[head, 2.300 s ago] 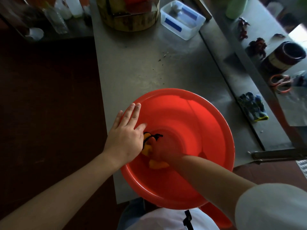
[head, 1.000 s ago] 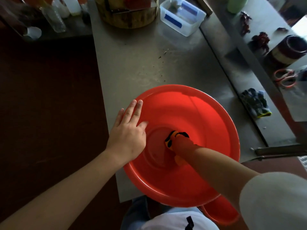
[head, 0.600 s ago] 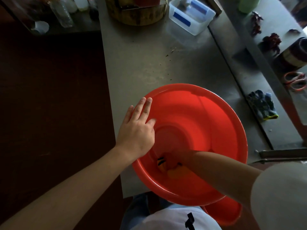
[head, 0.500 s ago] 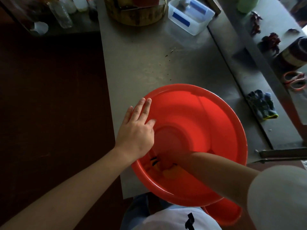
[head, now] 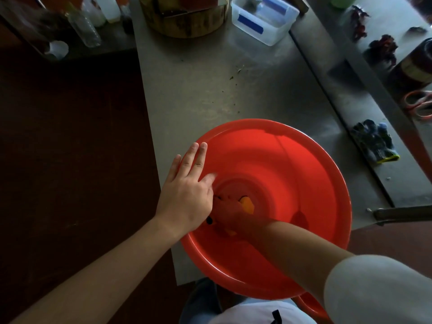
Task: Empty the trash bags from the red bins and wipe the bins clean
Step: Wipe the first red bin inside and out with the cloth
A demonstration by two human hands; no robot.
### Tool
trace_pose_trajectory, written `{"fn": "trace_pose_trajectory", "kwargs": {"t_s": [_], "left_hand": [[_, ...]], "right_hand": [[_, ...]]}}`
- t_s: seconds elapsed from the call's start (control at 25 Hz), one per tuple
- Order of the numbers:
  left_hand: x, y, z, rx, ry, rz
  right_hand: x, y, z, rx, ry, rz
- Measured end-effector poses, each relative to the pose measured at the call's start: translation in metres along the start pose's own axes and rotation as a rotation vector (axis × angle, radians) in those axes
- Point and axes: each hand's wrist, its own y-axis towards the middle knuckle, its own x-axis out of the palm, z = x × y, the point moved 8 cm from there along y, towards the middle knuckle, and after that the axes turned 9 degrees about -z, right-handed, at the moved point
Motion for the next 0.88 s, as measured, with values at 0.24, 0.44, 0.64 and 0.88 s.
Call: {"fn": "trace_pose_trajectory", "kwargs": {"t_s": [0.24, 0.44, 0.64, 0.88], "left_hand": [[0.000, 0.000, -0.002, 0.013, 0.007, 0.033], [0.001, 0.001, -0.003, 0.002, -0.008, 0.012], [-0.002, 0.004, -0.005, -0.017, -0.083, -0.019], [-0.008, 0.001, -0.004, 0.022, -0.214, 0.012]], "right_hand": [[-0.039, 0.001, 0.063, 0.286, -0.008, 0.055], [-0.025, -0.035, 0.115, 0.434, 0.054, -0.043], [-0.056, -0.064, 0.114, 0.387, 0.152, 0.053], [-0.093, -0.116, 0.109, 0.347, 0.330, 0.185]]}}
